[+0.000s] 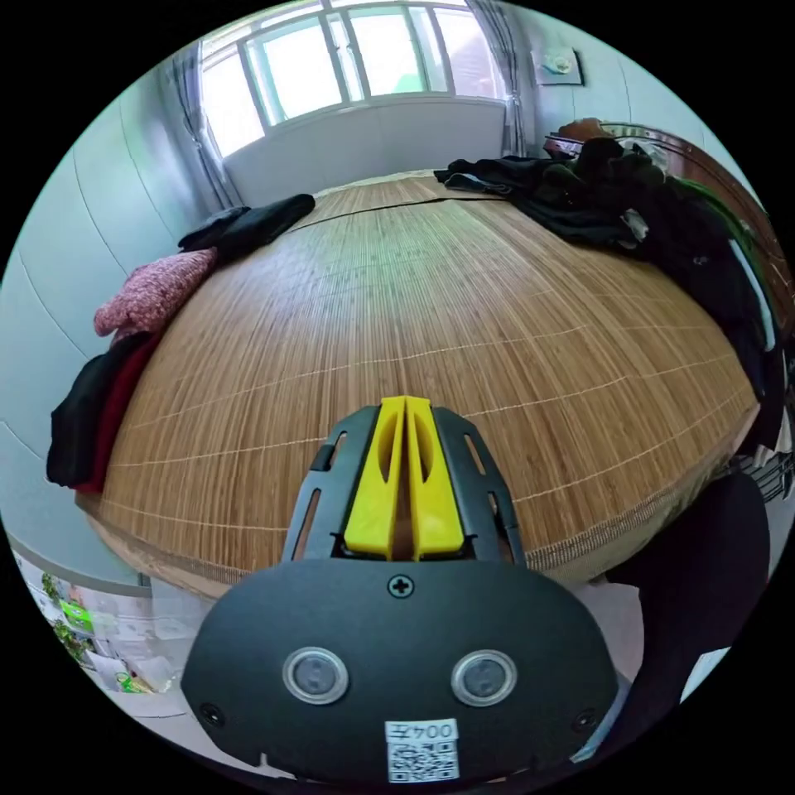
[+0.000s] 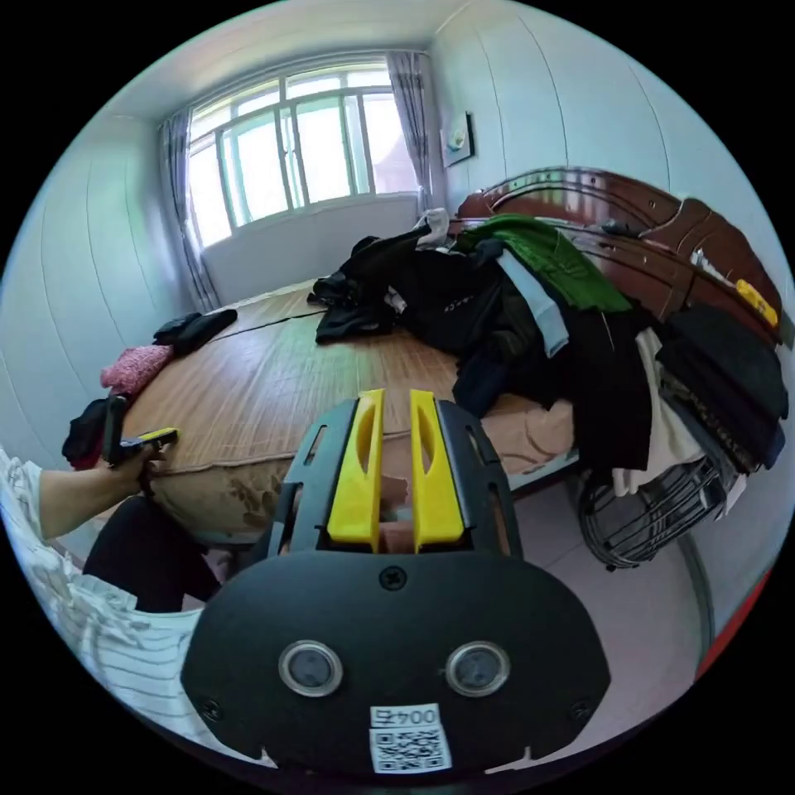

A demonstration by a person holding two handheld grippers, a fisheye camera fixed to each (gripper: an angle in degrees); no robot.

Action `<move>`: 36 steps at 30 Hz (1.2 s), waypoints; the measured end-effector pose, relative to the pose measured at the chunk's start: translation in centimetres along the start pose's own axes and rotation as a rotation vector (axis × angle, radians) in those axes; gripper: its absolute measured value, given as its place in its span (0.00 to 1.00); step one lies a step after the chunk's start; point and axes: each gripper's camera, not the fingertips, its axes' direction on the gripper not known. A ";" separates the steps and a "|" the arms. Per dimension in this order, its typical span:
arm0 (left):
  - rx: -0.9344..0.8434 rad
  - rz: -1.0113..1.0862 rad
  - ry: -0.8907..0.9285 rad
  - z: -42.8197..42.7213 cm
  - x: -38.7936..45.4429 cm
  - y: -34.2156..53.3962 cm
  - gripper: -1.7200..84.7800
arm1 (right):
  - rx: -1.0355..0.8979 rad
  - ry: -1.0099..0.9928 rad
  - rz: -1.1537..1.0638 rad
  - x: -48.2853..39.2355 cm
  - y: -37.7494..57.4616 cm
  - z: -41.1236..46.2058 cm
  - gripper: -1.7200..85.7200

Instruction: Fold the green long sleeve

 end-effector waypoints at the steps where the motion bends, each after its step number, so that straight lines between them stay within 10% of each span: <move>1: -0.001 -0.018 0.020 0.4 0.6 0.7 0.02 | -0.023 -0.051 0.028 1.1 0.1 -1.0 0.11; 36: -0.096 -0.143 0.122 4.1 12.1 -5.8 0.02 | -0.176 0.289 0.081 19.7 -23.6 2.2 0.10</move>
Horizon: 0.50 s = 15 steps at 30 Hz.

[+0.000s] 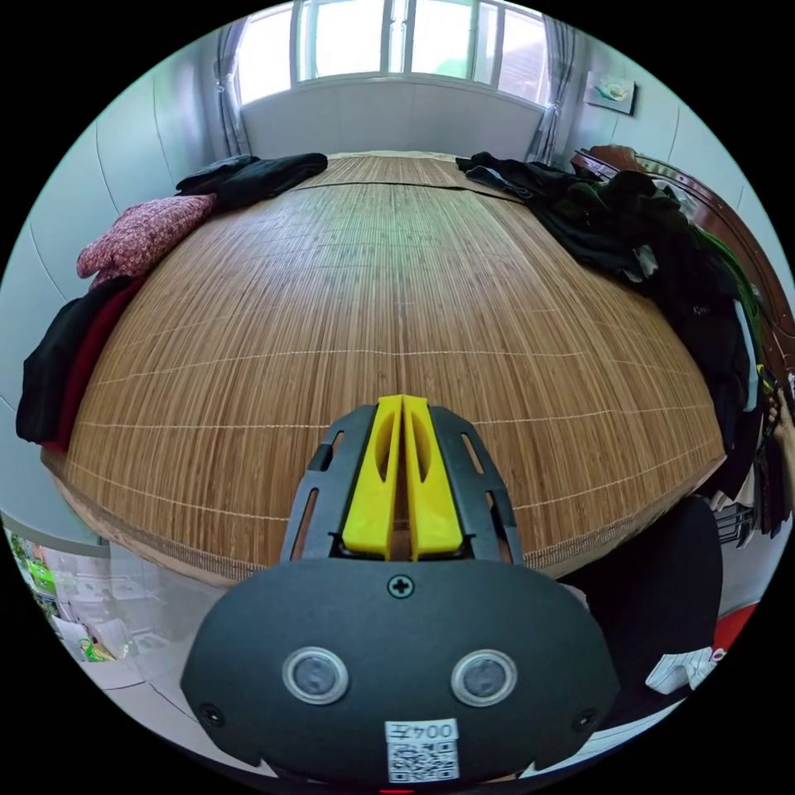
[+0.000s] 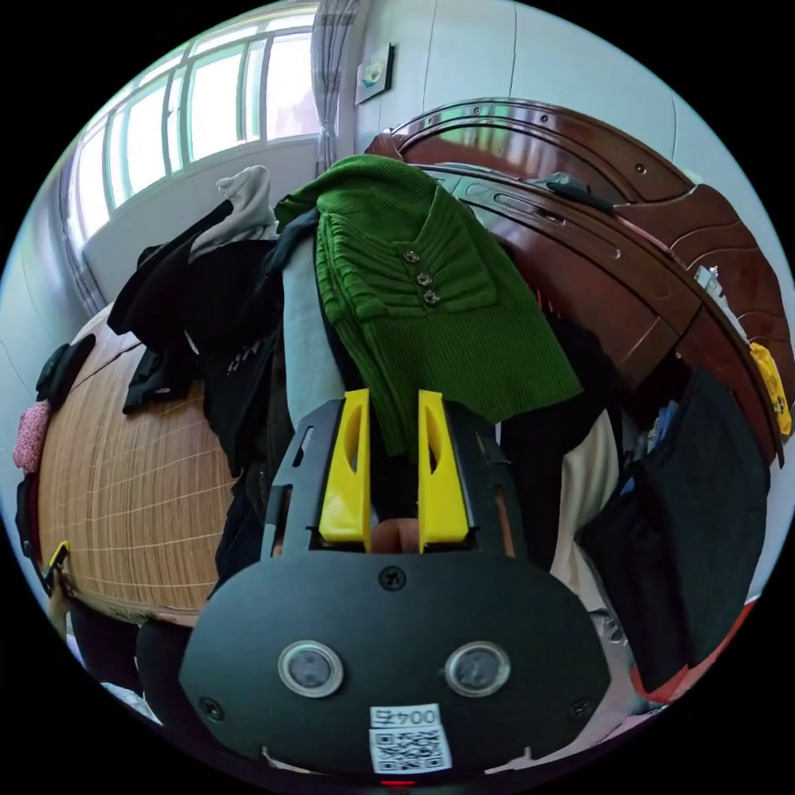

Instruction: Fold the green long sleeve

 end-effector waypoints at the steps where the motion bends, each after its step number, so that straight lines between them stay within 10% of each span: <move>1: -0.008 -0.002 0.005 -0.3 0.1 -0.9 0.02 | -0.002 -0.026 0.017 0.3 0.0 -0.4 0.08; 15: -0.065 -0.008 0.354 -11.3 0.4 -11.0 0.02 | 0.131 -0.383 -0.079 -11.2 5.9 -11.4 0.06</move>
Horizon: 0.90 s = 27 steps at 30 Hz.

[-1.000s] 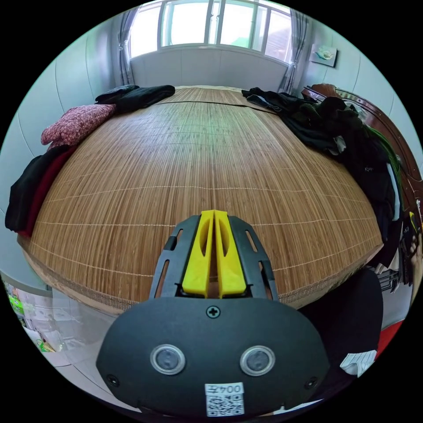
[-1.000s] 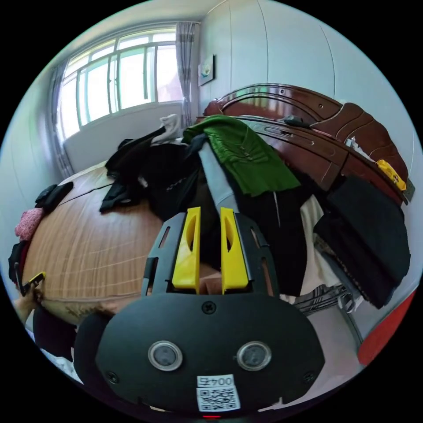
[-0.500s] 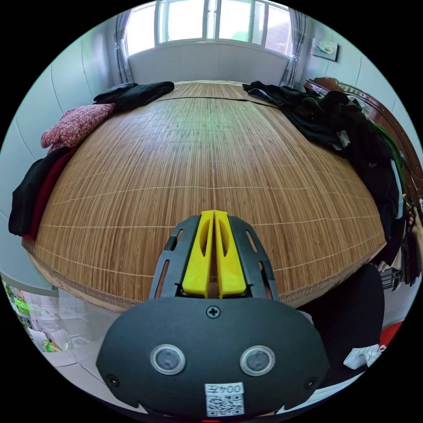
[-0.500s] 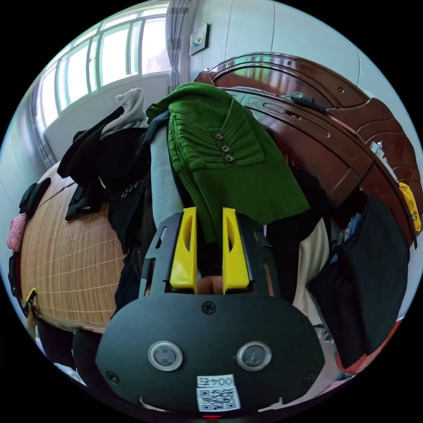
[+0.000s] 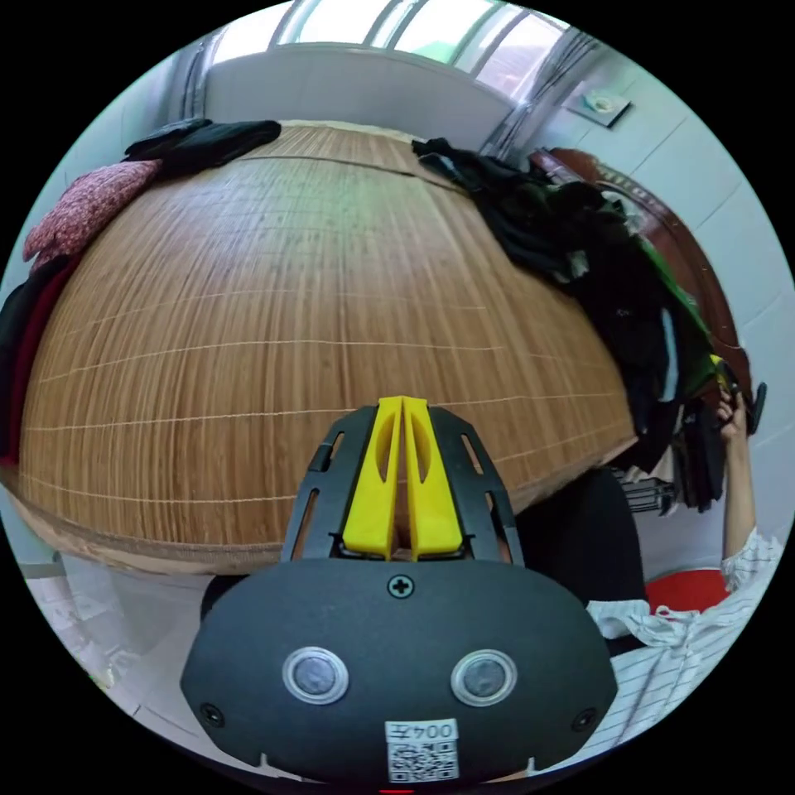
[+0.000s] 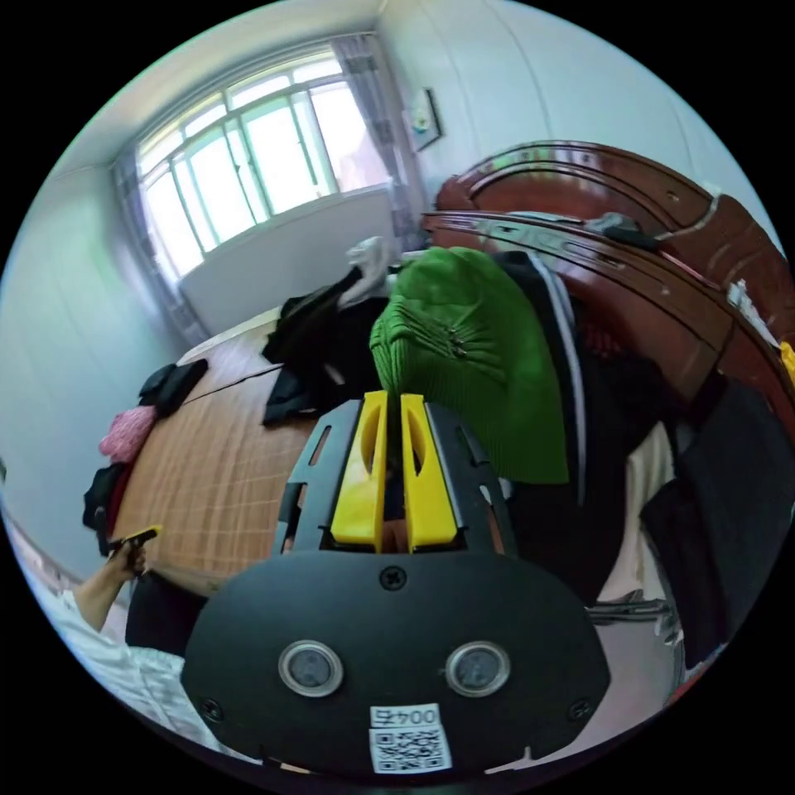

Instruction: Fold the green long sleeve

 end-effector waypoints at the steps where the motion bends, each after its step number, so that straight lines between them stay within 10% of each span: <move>1: 0.030 -0.027 0.069 -2.1 0.4 -0.1 0.02 | -0.007 -0.067 -0.048 -3.0 1.2 0.3 0.06; 16: 0.127 -0.108 0.438 -18.9 1.7 3.9 0.02 | -0.359 -0.643 -0.614 -42.7 24.4 7.4 0.06; 27: 0.209 0.051 0.382 -18.7 5.2 2.7 0.14 | -0.496 -0.671 -0.223 -40.2 25.5 15.4 0.06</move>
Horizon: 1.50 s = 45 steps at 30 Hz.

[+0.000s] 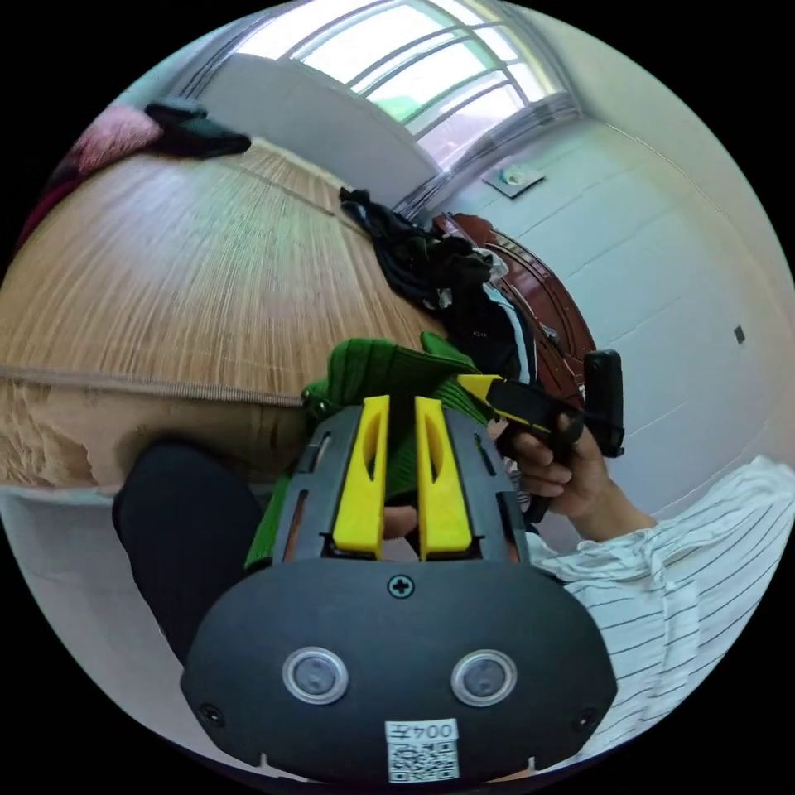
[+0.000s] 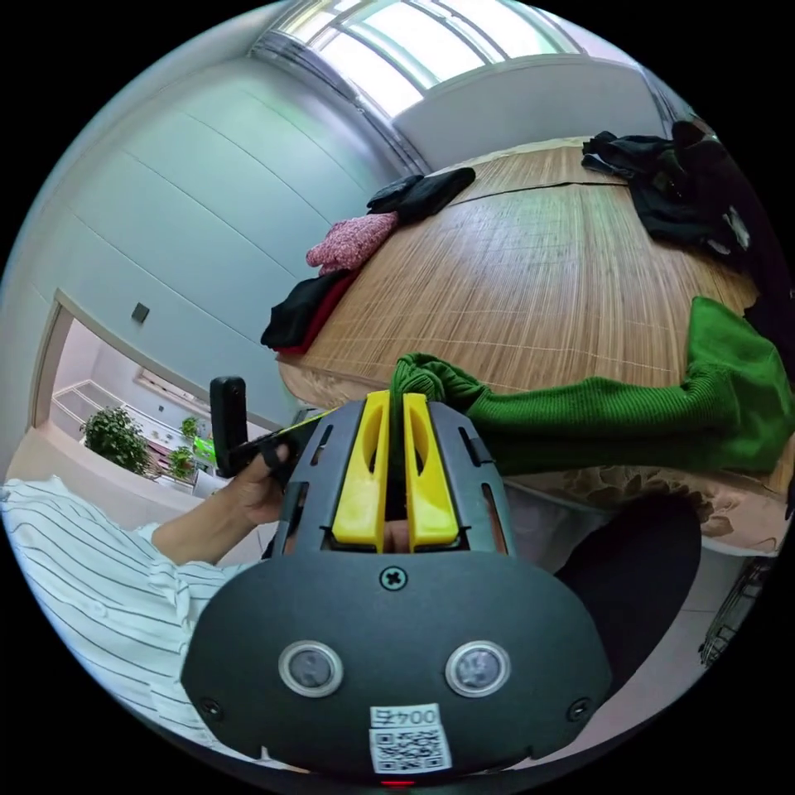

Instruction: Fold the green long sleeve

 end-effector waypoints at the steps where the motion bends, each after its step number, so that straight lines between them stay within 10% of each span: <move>1: -0.015 0.080 0.010 1.1 1.5 -1.4 0.17 | -0.004 -0.021 0.032 0.8 -0.2 -0.1 0.07; 8: -0.180 0.286 -0.035 12.3 5.4 -7.3 0.21 | 0.031 -0.184 0.148 4.5 -2.0 -1.9 0.07; 12: -0.199 0.279 -0.210 16.5 3.7 -10.3 0.04 | -0.018 -0.094 0.070 4.0 -1.8 -2.2 0.07; 19: 0.026 -0.364 0.249 13.6 -15.1 -15.9 0.05 | 0.464 -0.046 -0.125 6.0 4.7 -12.7 0.18; 29: 0.265 -0.651 0.529 18.7 -27.0 -16.2 0.08 | 0.431 -0.316 0.173 17.8 13.3 -14.6 0.13; 38: 0.185 -0.390 0.698 39.7 -20.3 -21.8 0.08 | 0.207 -0.526 0.255 21.2 9.8 -8.0 0.19; 45: -0.056 0.062 0.456 66.5 -12.9 -21.8 0.08 | 0.239 -0.619 0.220 21.7 5.3 -12.0 0.18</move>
